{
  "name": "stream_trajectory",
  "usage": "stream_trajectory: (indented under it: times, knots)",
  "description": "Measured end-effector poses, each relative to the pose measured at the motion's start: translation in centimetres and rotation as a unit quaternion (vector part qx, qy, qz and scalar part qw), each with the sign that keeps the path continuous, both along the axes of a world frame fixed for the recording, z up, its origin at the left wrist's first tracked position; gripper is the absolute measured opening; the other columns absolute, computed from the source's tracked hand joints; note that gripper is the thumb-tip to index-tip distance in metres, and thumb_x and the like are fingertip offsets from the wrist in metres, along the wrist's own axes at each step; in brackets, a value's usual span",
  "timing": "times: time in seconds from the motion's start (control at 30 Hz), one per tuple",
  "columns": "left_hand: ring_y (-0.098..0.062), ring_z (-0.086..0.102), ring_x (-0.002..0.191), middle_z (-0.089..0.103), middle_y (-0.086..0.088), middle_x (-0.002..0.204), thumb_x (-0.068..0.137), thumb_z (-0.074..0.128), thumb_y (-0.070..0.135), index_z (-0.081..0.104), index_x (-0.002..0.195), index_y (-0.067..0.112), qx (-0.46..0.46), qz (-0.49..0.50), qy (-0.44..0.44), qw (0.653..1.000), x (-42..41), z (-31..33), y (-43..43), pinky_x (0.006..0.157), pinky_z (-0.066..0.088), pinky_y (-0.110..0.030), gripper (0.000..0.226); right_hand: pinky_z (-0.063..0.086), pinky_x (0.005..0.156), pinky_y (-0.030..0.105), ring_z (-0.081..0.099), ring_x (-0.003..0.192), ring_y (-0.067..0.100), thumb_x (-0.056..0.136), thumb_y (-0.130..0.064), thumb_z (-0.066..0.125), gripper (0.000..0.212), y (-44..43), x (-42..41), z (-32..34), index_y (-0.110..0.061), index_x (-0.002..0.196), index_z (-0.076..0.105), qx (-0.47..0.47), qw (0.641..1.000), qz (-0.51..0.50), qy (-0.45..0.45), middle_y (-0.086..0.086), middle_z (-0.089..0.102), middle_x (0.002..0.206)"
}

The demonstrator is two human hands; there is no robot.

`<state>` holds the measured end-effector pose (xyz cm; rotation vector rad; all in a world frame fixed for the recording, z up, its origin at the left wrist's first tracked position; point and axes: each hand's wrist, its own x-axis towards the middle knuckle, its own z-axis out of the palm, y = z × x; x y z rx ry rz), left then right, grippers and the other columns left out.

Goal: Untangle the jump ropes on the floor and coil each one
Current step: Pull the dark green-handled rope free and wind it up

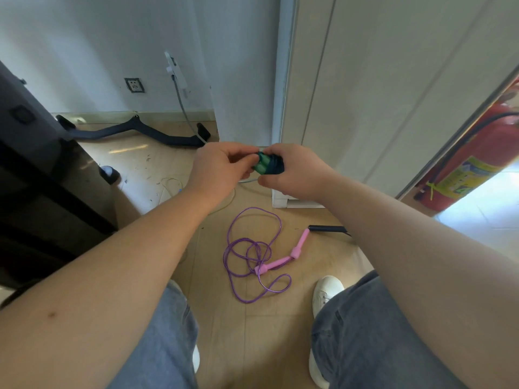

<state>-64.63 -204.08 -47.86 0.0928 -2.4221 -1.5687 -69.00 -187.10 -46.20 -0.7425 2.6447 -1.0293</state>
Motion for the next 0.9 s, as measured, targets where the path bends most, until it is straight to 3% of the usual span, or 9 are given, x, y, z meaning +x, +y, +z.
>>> stream_trajectory:
  times: [0.1,0.17,0.3,0.43,0.5,0.6,0.73,0.83,0.9]
  knots:
    - [0.002,0.064,0.082,0.068,0.010,0.095,0.094,0.068,0.021,0.075,0.104,0.020,-0.133,0.043,0.066,0.988,-0.3,-0.1,0.1,0.075,0.046,-0.006,0.012,0.052,0.067,0.026,0.061,0.076,0.009,0.083,-0.028,0.071,0.028,-0.3,0.0,0.0,-0.024,0.110,0.064,0.024,1.000,-0.009,-0.003,-0.010,0.063,0.087]
    - [0.004,0.057,0.085,0.064,0.010,0.097,0.095,0.065,0.022,0.072,0.102,0.020,-0.162,0.049,0.082,0.982,-0.5,0.0,0.1,0.075,0.039,-0.001,0.010,0.058,0.075,0.036,0.066,0.084,0.020,0.081,-0.025,0.070,0.028,-0.6,-0.2,-0.3,-0.016,0.107,0.066,0.079,0.997,-0.017,-0.012,0.001,0.069,0.092]
    - [0.009,0.056,0.081,0.060,0.019,0.090,0.099,0.059,0.022,0.064,0.105,0.024,-0.154,-0.010,0.008,0.988,-0.4,-0.3,0.9,0.070,0.039,0.001,0.008,0.061,0.075,0.042,0.068,0.081,0.026,0.081,-0.019,0.065,0.021,-0.8,-0.8,-1.5,-0.013,0.101,0.064,0.131,0.990,-0.041,-0.036,0.007,0.068,0.089]
    - [-0.011,0.047,0.062,0.057,0.005,0.080,0.100,0.051,0.011,0.054,0.098,0.025,-0.018,-0.090,-0.144,0.985,-0.5,-0.2,1.6,0.058,0.042,-0.024,0.014,0.055,0.072,0.035,0.062,0.085,0.025,0.081,-0.020,0.060,0.023,-0.4,-0.6,-2.6,-0.020,0.104,0.061,0.199,0.980,-0.012,0.013,0.000,0.063,0.088]
    - [-0.010,0.039,0.052,0.051,0.003,0.070,0.097,0.050,0.006,0.056,0.095,0.023,0.008,-0.137,-0.210,0.968,-0.1,-0.1,1.8,0.050,0.034,-0.023,0.018,0.052,0.070,0.034,0.062,0.086,0.025,0.083,-0.020,0.059,0.020,-0.5,-0.4,-3.2,-0.022,0.103,0.058,0.234,0.972,0.016,0.009,-0.001,0.063,0.088]
    - [-0.003,0.042,0.048,0.052,0.002,0.069,0.091,0.055,0.000,0.062,0.089,0.022,-0.051,-0.145,-0.154,0.976,0.3,-0.1,2.0,0.051,0.037,-0.017,0.022,0.045,0.068,0.033,0.059,0.084,0.026,0.089,-0.023,0.055,0.008,-0.8,-0.3,-3.8,-0.022,0.096,0.051,0.268,0.963,0.021,0.031,0.000,0.057,0.087]
    - [-0.010,0.046,0.060,0.054,0.000,0.068,0.086,0.057,0.002,0.064,0.084,0.026,-0.072,-0.116,-0.114,0.984,0.5,-0.3,1.7,0.064,0.042,-0.029,0.024,0.045,0.068,0.034,0.056,0.082,0.026,0.090,-0.022,0.055,0.008,-0.9,-0.3,-4.1,-0.021,0.096,0.050,0.259,0.965,0.014,0.040,-0.001,0.057,0.087]
    - [0.003,0.054,0.058,0.067,0.006,0.069,0.088,0.056,0.005,0.067,0.095,0.027,-0.041,-0.102,-0.128,0.986,0.7,-0.2,1.3,0.064,0.042,-0.023,0.025,0.047,0.070,0.034,0.059,0.086,0.026,0.087,-0.022,0.061,0.017,-0.4,0.3,-4.0,-0.022,0.103,0.057,0.218,0.975,0.033,0.021,-0.001,0.060,0.085]
    - [0.006,0.063,0.077,0.074,0.009,0.079,0.092,0.057,0.010,0.067,0.102,0.029,-0.056,-0.077,-0.129,0.987,0.7,-0.2,0.8,0.073,0.047,-0.023,0.024,0.050,0.074,0.034,0.060,0.091,0.026,0.084,-0.025,0.066,0.025,0.0,0.7,-3.7,-0.023,0.109,0.062,0.195,0.980,0.037,0.012,0.001,0.065,0.092]
